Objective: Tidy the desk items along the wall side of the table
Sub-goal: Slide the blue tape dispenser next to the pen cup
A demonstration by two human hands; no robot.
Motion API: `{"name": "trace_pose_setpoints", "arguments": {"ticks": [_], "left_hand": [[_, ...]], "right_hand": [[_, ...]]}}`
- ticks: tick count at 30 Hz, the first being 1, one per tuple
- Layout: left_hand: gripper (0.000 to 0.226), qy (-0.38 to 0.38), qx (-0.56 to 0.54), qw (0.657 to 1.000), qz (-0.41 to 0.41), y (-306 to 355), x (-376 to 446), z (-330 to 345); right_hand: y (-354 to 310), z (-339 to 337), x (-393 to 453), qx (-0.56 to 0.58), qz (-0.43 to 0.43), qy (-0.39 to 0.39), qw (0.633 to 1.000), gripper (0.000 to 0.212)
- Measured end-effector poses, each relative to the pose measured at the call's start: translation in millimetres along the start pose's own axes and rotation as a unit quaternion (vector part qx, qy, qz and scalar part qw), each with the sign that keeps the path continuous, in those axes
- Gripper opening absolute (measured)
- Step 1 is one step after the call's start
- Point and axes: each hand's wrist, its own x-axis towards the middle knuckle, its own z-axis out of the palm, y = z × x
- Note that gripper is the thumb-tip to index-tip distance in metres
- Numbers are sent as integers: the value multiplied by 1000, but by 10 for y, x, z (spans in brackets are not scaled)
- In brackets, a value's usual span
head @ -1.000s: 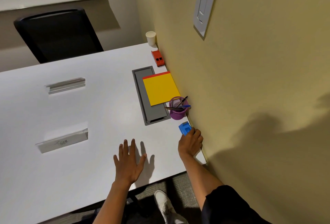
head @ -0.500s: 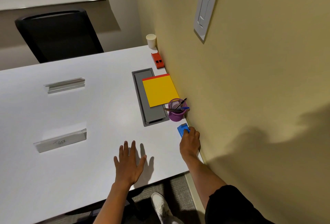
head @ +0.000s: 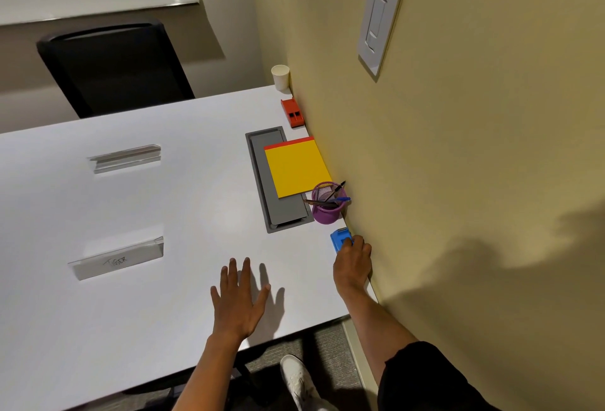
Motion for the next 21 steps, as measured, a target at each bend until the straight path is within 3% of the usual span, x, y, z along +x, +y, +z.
{"name": "trace_pose_setpoints", "arguments": {"ticks": [8,21], "left_hand": [[76,6,0,1000,-4,-44,-9,-23],[77,58,7,997,-57,-221,-93,-303]], "right_hand": [[-40,4,-76,28,-19,23,999,53],[-744,21,-389,38,-245,-37,968,74]]}}
